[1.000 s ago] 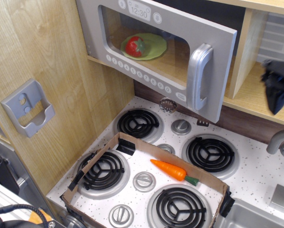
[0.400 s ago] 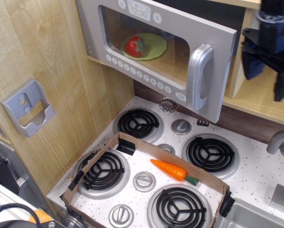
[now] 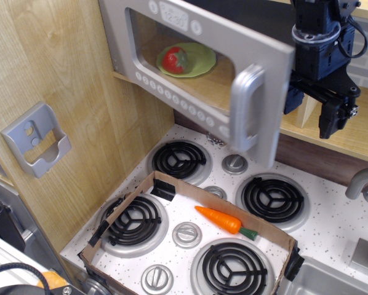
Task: Open microwave
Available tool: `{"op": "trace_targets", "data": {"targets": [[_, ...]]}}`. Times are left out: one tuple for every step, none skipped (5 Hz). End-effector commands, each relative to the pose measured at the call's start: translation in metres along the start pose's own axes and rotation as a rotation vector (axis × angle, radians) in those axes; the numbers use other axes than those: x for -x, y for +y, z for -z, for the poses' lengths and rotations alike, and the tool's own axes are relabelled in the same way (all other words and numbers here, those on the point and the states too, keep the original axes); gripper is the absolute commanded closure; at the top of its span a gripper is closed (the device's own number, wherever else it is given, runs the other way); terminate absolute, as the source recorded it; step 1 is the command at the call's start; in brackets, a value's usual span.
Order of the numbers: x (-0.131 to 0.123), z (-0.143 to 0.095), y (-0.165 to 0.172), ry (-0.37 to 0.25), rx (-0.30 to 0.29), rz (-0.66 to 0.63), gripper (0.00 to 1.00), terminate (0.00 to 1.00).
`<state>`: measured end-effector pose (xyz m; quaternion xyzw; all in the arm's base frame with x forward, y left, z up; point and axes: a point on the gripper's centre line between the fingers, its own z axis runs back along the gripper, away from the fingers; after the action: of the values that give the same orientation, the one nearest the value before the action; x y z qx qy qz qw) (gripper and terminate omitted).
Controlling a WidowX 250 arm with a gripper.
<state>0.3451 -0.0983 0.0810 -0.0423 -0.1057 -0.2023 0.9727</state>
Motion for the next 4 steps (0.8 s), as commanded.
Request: {"op": "trace_targets", "data": {"targets": [[0.051, -0.029, -0.001, -0.043, -0.029, -0.231, 0.00, 0.00], [0.084, -0.033, 0.008, -0.045, -0.044, -0.281, 0.00, 0.00], [0.119, -0.038, 0.027, -0.091, -0.063, -0.265, 0.00, 0.00], [0.139, -0.047, 0.041, -0.083, -0.076, -0.279, 0.00, 0.00]]}}
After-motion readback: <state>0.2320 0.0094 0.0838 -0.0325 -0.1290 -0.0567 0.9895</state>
